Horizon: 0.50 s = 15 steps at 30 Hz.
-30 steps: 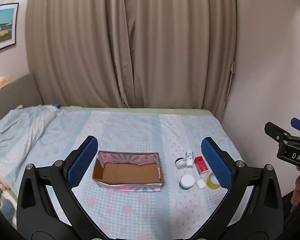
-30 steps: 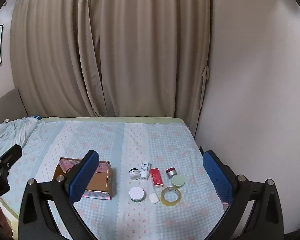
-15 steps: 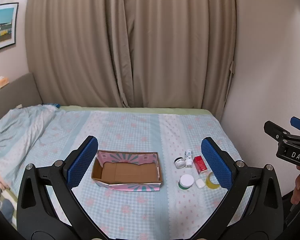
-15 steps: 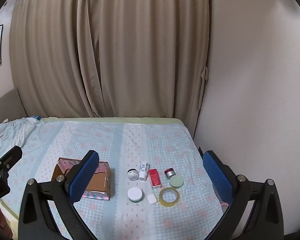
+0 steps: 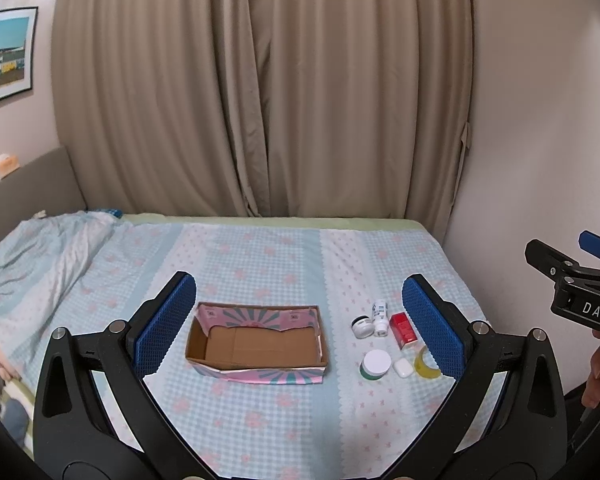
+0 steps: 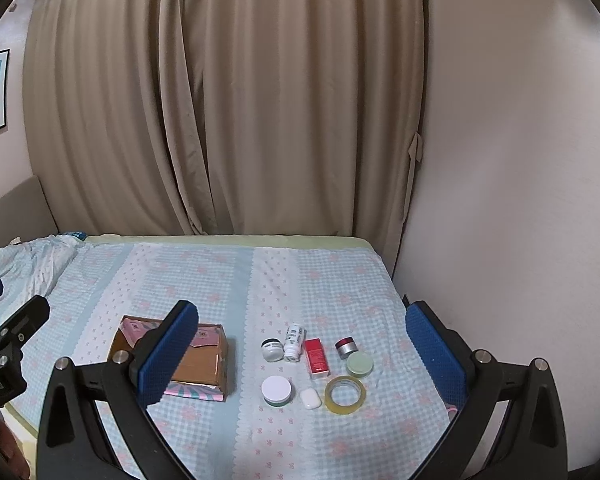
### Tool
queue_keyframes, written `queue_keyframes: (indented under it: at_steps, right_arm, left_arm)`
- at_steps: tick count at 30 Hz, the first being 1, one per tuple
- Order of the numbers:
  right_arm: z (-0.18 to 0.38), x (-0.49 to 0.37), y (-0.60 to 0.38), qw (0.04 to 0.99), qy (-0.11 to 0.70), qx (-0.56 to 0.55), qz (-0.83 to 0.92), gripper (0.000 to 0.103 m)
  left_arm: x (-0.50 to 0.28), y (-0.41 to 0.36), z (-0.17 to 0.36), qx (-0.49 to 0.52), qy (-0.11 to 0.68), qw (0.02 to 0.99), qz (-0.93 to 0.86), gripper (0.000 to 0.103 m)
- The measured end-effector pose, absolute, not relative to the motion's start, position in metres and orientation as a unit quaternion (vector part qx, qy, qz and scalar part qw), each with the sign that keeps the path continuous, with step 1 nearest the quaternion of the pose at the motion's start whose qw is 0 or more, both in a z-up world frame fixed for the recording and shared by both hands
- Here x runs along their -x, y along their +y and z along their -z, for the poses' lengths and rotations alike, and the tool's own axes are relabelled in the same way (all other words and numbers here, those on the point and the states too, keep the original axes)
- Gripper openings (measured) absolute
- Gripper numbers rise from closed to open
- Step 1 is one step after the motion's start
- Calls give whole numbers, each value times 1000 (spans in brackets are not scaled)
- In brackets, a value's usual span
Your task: Organize rigid objects
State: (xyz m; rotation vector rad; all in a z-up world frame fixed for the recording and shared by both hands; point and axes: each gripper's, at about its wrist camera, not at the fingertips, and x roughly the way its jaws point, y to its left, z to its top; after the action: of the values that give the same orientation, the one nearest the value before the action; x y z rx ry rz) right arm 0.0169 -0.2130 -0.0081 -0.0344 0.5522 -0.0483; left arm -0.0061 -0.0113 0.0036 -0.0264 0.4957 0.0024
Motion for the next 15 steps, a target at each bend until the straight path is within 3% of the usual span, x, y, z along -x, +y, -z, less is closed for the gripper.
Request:
queue_keyframes:
  at_steps: [15]
  right_arm:
    - [13, -19, -210, 961, 274, 18, 23, 103]
  left_arm:
    - [5, -14, -5, 13, 246, 969, 2, 102]
